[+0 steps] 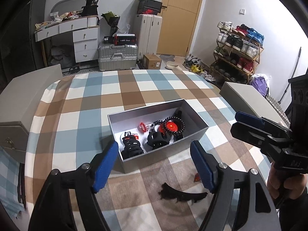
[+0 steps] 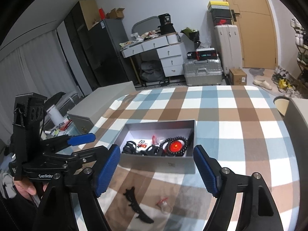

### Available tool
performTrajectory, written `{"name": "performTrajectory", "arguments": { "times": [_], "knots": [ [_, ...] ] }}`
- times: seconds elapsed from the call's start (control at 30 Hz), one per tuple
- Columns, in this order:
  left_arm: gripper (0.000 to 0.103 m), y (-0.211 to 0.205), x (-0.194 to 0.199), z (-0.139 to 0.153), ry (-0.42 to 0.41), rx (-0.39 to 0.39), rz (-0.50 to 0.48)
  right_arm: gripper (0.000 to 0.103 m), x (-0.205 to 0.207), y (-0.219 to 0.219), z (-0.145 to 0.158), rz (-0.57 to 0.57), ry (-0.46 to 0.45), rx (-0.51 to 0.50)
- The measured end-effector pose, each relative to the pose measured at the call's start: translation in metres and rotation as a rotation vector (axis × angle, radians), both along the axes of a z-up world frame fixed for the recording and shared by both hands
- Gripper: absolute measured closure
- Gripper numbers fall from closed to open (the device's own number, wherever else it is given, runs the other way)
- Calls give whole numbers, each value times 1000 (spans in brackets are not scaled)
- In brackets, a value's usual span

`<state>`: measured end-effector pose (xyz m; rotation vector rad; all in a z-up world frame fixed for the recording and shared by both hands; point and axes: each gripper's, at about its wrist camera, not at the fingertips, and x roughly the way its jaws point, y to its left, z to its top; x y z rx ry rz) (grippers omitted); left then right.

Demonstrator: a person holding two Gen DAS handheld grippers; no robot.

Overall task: Organize jewelry
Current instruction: 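Lower the right gripper onto the second clear red-topped ring and grasp it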

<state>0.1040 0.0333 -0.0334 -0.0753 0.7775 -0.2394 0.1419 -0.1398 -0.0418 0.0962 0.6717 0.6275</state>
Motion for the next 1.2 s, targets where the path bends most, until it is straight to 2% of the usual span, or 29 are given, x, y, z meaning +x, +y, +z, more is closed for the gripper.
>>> {"name": "performTrajectory", "arguments": {
  "times": [0.1,0.17,0.43,0.57,0.93,1.2],
  "knots": [
    [27,-2,-7,1,-15,7,6,25,-12,-2,1,-6,-13,1],
    [21,-2,-12,1,-28,9,18,25,-19,-4,1,-13,-20,0],
    [20,0,-30,-6,-46,4,75,24,-33,-8,-11,-35,-21,4],
    [12,1,-43,-18,-64,39,114,24,-39,-8,-23,-30,-17,-3],
    [12,9,-47,-49,-7,45,185,24,-36,-9,-68,-37,107,-58],
    [12,13,-51,-56,17,15,191,25,-31,5,-83,-11,143,-107]
  ]
}}
